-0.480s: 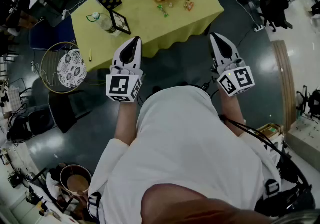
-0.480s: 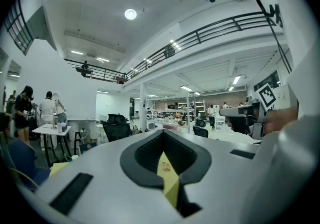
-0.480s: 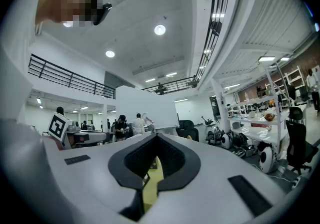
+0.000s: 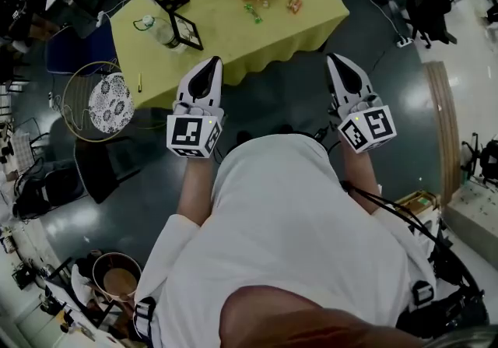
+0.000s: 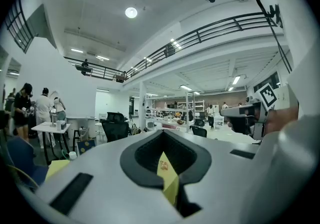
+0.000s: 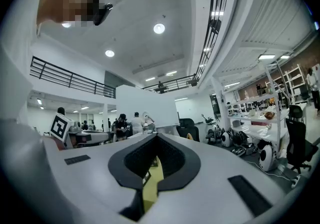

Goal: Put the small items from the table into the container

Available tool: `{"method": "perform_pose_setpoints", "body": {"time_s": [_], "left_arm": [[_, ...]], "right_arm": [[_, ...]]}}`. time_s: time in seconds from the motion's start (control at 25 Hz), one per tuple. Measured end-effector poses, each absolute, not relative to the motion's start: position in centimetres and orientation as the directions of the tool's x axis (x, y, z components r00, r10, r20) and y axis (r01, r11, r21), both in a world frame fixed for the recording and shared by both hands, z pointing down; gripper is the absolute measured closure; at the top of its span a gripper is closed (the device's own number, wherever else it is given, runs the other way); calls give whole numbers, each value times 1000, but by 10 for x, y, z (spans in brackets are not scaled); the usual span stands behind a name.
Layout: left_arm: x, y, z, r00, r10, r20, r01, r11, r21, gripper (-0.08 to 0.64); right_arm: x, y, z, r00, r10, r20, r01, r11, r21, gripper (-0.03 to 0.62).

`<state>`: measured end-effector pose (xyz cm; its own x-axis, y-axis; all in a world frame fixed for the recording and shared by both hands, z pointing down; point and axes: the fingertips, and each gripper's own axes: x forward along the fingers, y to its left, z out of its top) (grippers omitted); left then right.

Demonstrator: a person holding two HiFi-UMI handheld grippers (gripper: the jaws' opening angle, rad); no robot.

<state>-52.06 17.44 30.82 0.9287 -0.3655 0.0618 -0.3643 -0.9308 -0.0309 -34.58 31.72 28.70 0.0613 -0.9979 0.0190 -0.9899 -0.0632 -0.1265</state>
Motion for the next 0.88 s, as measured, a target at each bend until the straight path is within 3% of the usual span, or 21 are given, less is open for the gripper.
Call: {"method": "perform_pose_setpoints", "body": {"time_s": [0.88], "left_arm": [[-473,217,308,903,-426,53,-422,-904,-72,551]], "right_arm": [[-284,348,307,7,-998,57,-988,-16,-153,576]]}}
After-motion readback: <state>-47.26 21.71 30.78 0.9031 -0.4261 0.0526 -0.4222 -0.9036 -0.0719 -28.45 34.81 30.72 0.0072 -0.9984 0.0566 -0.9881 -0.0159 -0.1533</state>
